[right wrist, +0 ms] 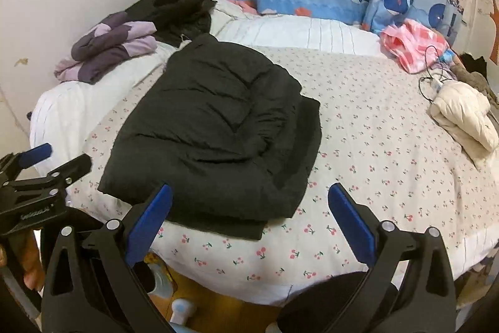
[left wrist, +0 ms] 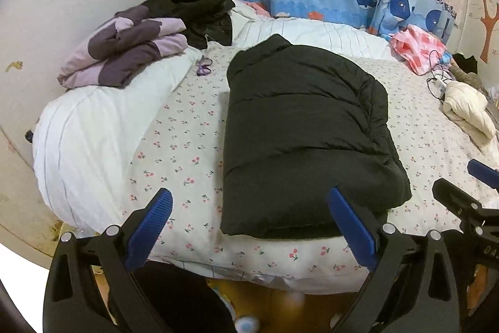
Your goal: Fold large clothes
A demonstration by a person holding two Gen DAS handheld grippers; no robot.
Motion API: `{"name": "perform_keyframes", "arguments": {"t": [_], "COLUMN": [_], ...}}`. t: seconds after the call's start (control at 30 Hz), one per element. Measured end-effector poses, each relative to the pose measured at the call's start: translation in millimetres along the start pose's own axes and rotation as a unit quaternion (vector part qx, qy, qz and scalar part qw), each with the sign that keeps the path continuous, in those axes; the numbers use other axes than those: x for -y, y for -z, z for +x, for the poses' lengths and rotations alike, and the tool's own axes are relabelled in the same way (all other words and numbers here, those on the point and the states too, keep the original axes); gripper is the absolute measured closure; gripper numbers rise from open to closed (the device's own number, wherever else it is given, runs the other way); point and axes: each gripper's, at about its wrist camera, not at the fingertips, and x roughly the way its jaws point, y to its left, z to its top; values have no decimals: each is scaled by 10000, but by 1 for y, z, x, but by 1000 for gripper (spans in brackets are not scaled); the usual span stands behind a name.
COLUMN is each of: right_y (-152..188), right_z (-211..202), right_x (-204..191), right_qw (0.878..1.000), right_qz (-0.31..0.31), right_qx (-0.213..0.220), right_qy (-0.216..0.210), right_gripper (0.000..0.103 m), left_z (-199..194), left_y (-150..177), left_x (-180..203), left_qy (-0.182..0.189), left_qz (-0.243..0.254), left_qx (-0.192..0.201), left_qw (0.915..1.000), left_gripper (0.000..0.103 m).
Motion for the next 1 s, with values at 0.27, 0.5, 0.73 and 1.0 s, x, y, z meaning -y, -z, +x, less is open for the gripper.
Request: {"name": "perform_keyframes", "arguments": {"t": [0.27, 0.5, 0.73, 1.0], "right_y": [1, -1, -6, -7], "right_z": [15, 16, 6, 5], "right_x": [13, 11, 9, 3], "right_qw": [9964, 9970, 9985, 9986], "right_qz": [414, 353, 368, 337], "right_qx": [-589, -641, -360, -329], "right_qy": [-443, -256, -207, -237], "right_gripper": [6, 6, 6, 6], "left_z": [-6, -10, -13, -14], "left_y": [-1, -2, -3, -4], "left_x": [2, 1, -1, -1], "left_qy": [-47, 35, 25, 48], "left_qz": [84, 46, -5, 23], "left_qx": [133, 210, 285, 287], "left_qw": [9999, 9998, 9996, 9996], "left_gripper": [7, 7, 7, 7]}}
